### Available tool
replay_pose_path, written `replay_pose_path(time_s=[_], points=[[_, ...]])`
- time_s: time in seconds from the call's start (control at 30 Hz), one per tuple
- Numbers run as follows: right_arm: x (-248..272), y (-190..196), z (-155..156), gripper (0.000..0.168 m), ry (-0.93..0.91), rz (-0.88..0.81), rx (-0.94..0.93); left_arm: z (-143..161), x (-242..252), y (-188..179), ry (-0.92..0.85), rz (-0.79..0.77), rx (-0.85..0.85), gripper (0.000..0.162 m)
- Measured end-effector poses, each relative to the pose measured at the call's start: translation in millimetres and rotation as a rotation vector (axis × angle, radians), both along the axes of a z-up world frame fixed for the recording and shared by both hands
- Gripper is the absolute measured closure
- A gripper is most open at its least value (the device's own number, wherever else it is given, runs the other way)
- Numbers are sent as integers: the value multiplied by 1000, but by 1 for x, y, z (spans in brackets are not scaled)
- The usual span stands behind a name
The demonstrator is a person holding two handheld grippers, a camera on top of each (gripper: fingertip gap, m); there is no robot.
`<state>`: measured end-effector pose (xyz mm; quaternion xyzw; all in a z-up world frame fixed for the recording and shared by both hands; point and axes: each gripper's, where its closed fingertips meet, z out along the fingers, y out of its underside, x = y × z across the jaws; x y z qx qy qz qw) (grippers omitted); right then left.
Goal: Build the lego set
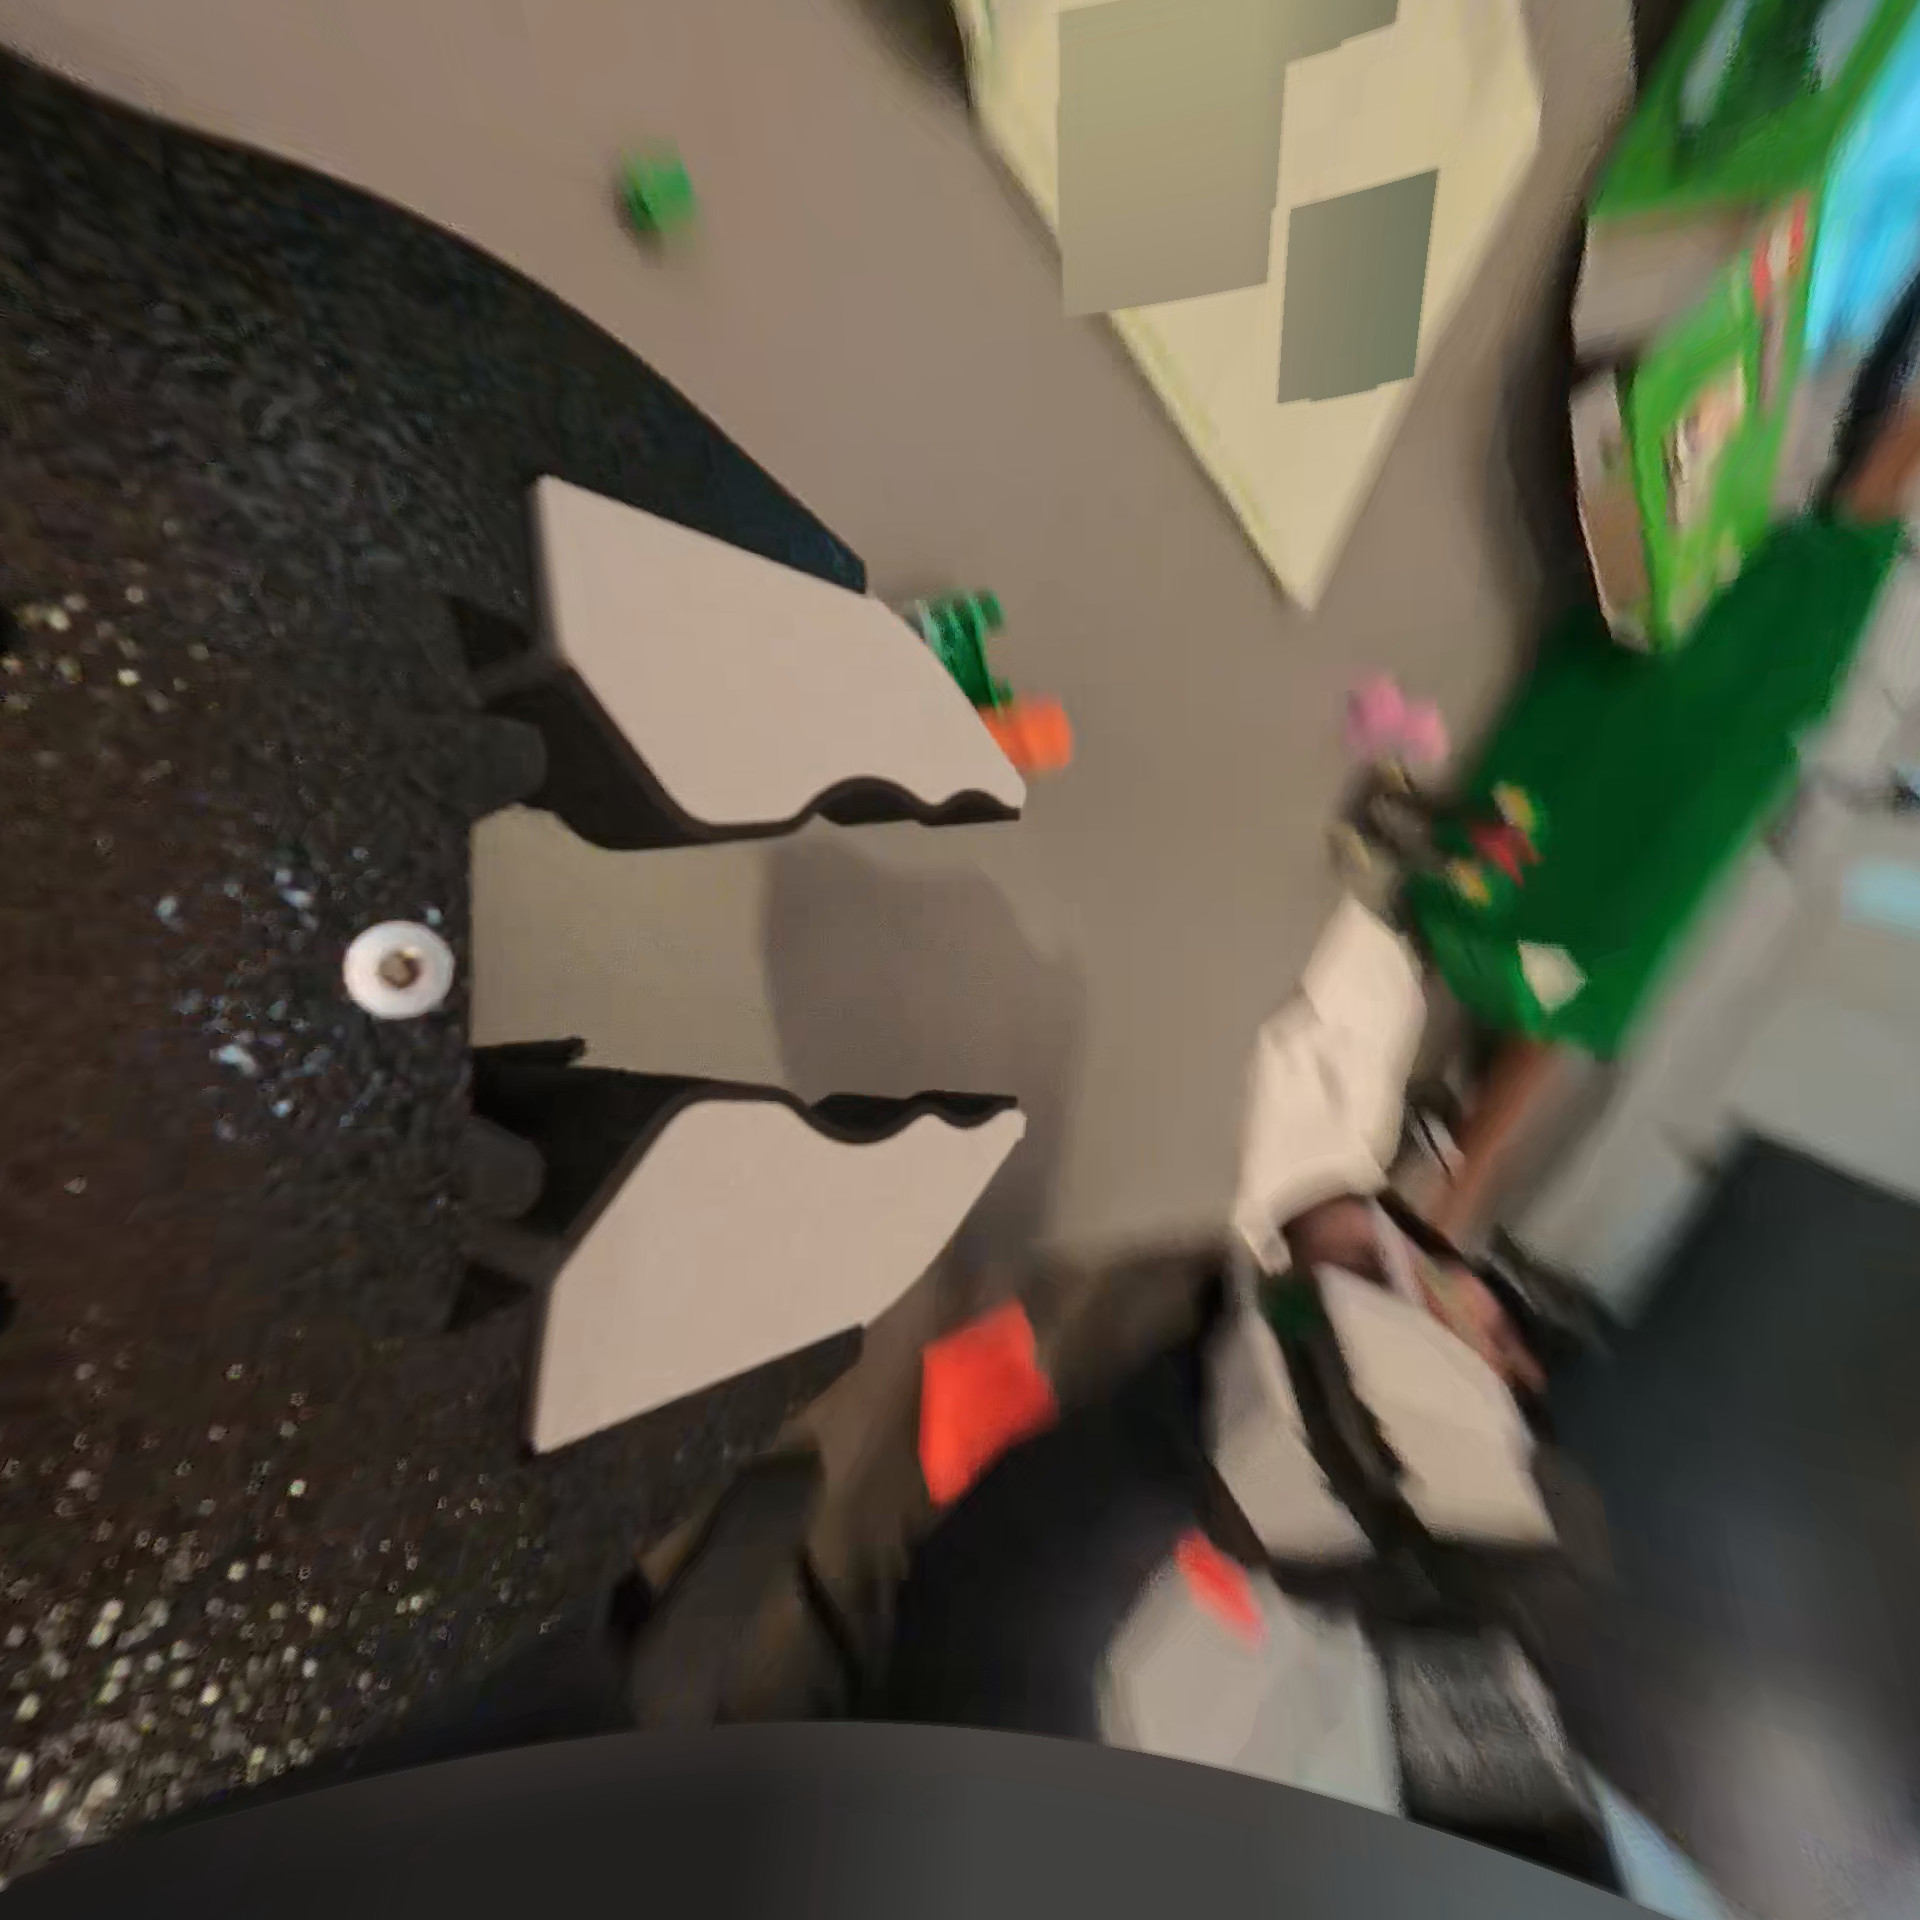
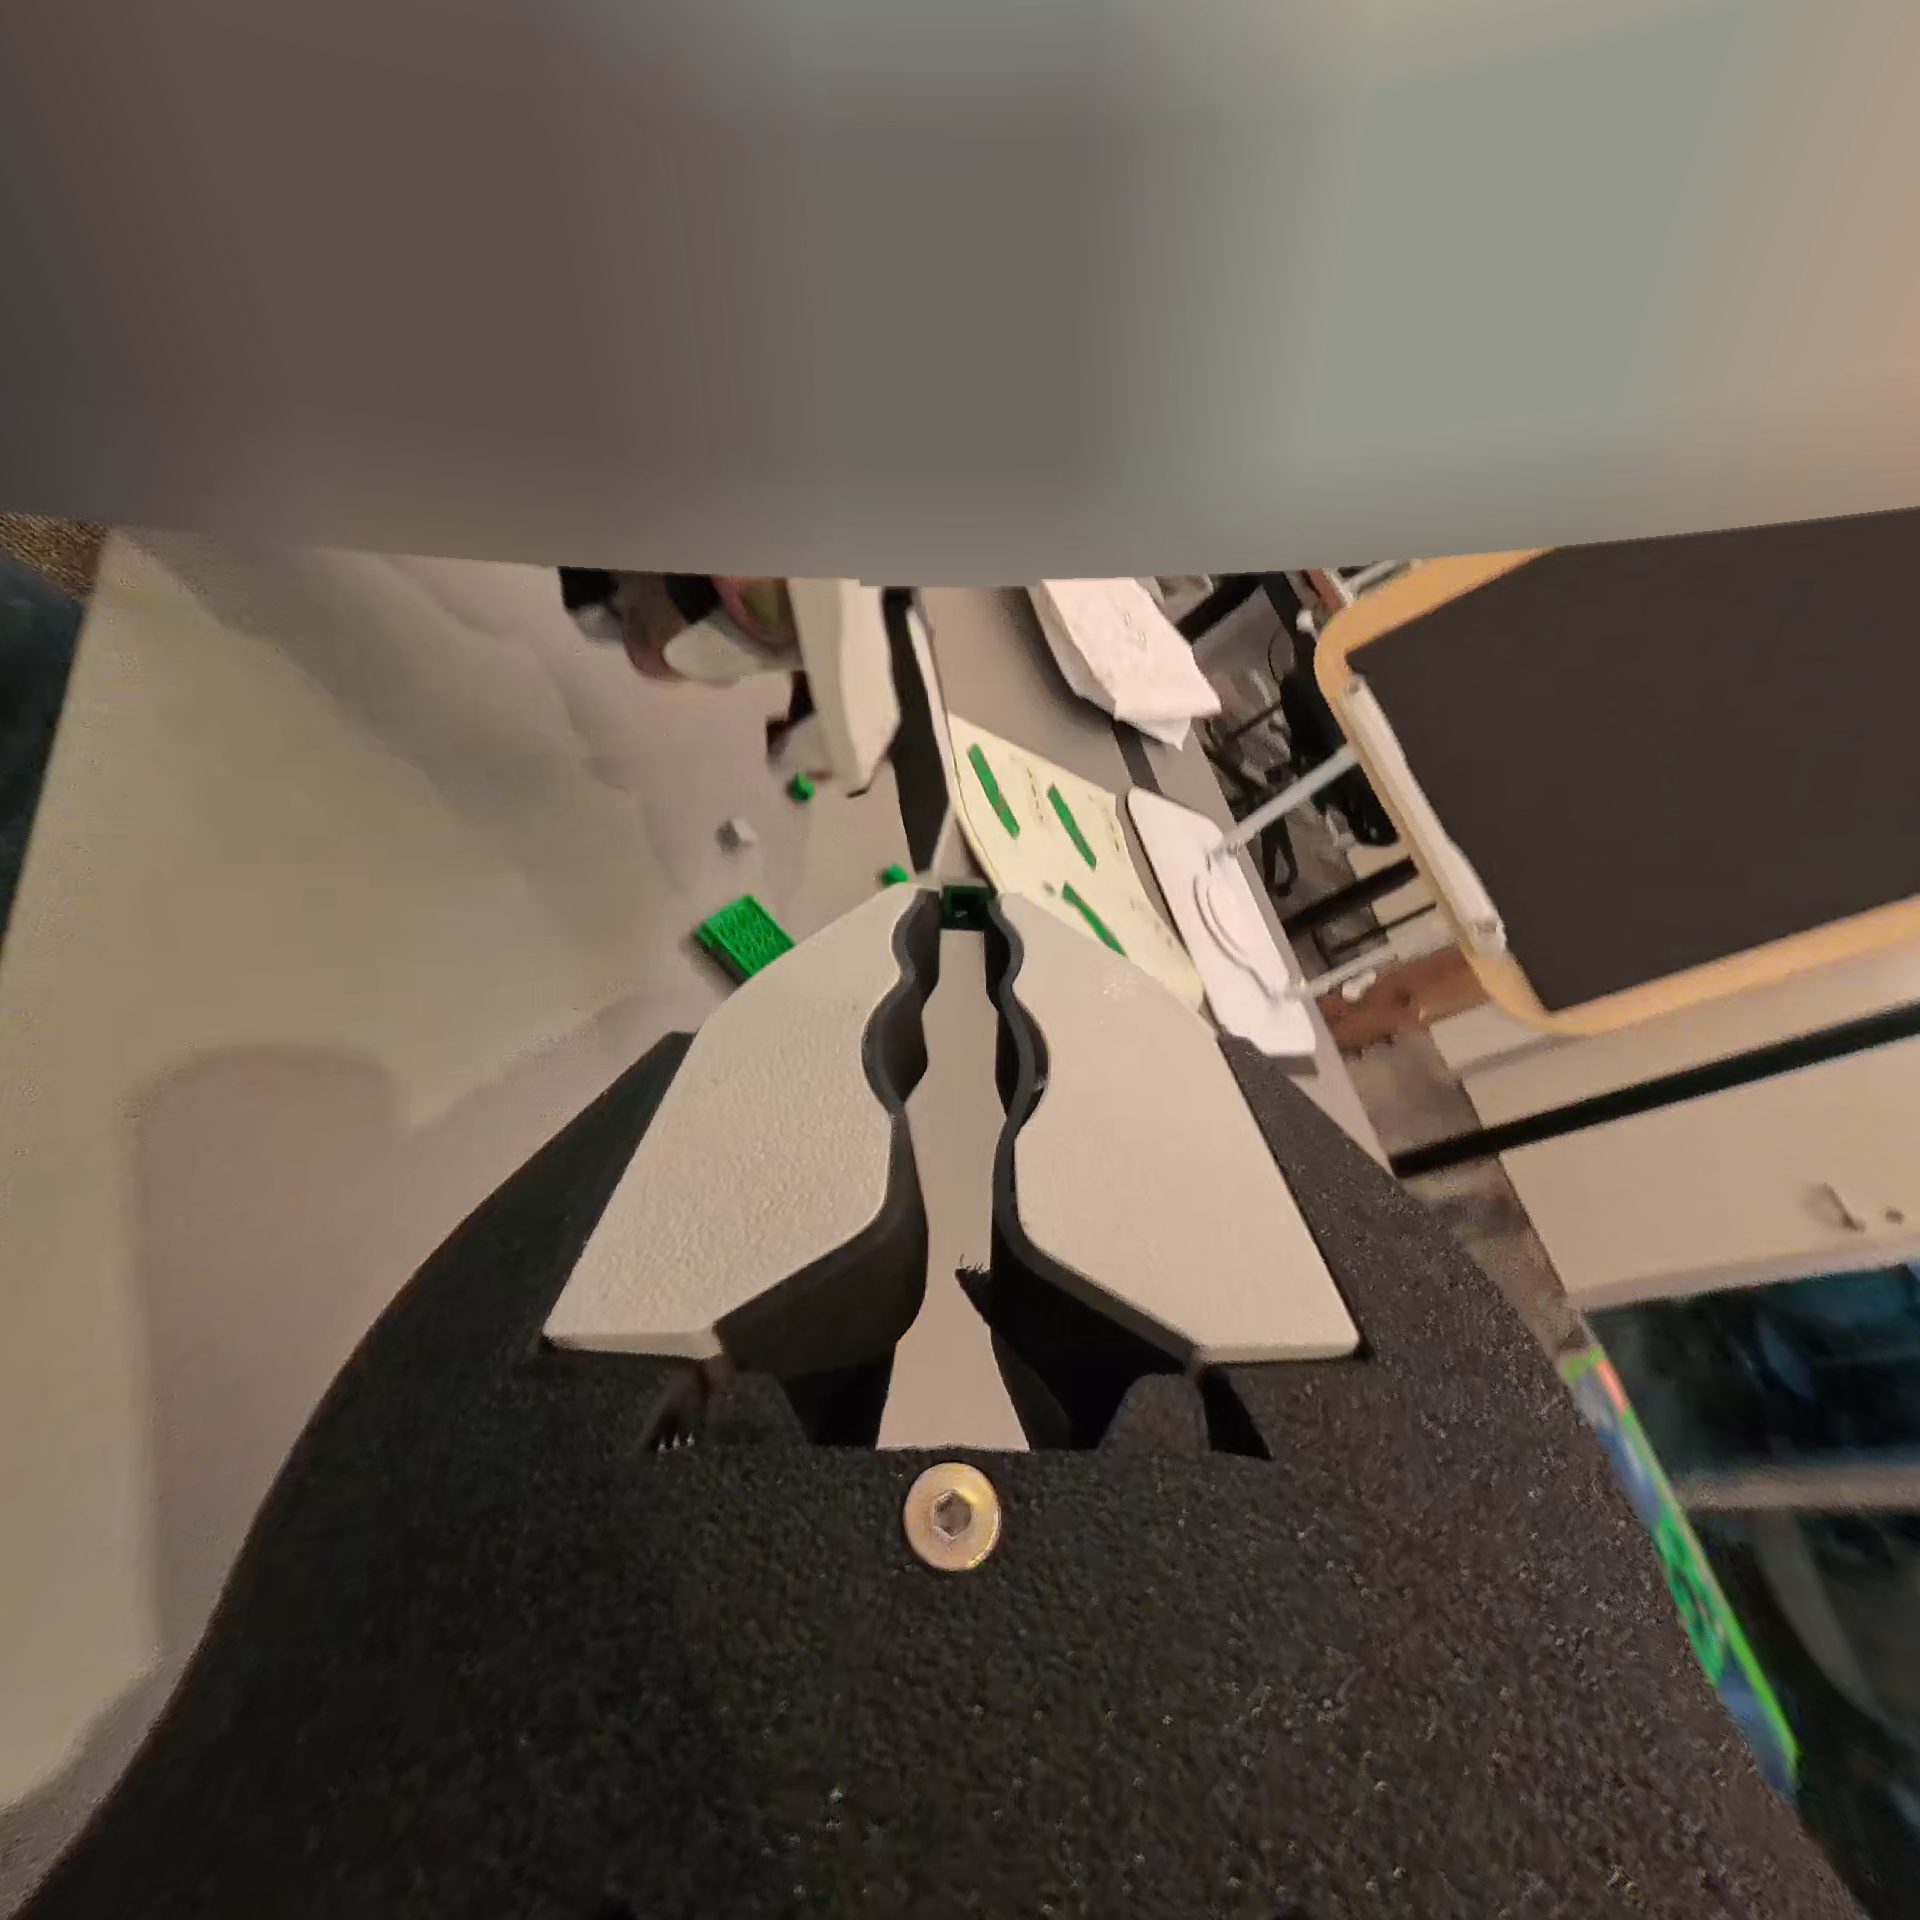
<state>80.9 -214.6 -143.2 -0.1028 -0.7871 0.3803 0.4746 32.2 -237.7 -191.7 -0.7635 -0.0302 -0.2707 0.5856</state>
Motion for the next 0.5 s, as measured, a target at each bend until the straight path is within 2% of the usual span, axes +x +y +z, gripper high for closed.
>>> replay_pose_path(time_s=[0.1, 0.27, 0.33, 0.5], points=[[-11, 21, -14, 160, -42, -55, -5, -38, -22, 0, 305, 107, -228, 109], [-29, 41, -38, 160, -138, -69, -18, -79, -29, 9, 533, 139, -457, 100], [-33, 44, -48, 160, -179, -56, -19, -88, -33, 12, 579, 158, -509, 99], [-41, 53, -65, 160, -218, -29, -30, -104, -36, 14, 551, 156, -609, 99]])
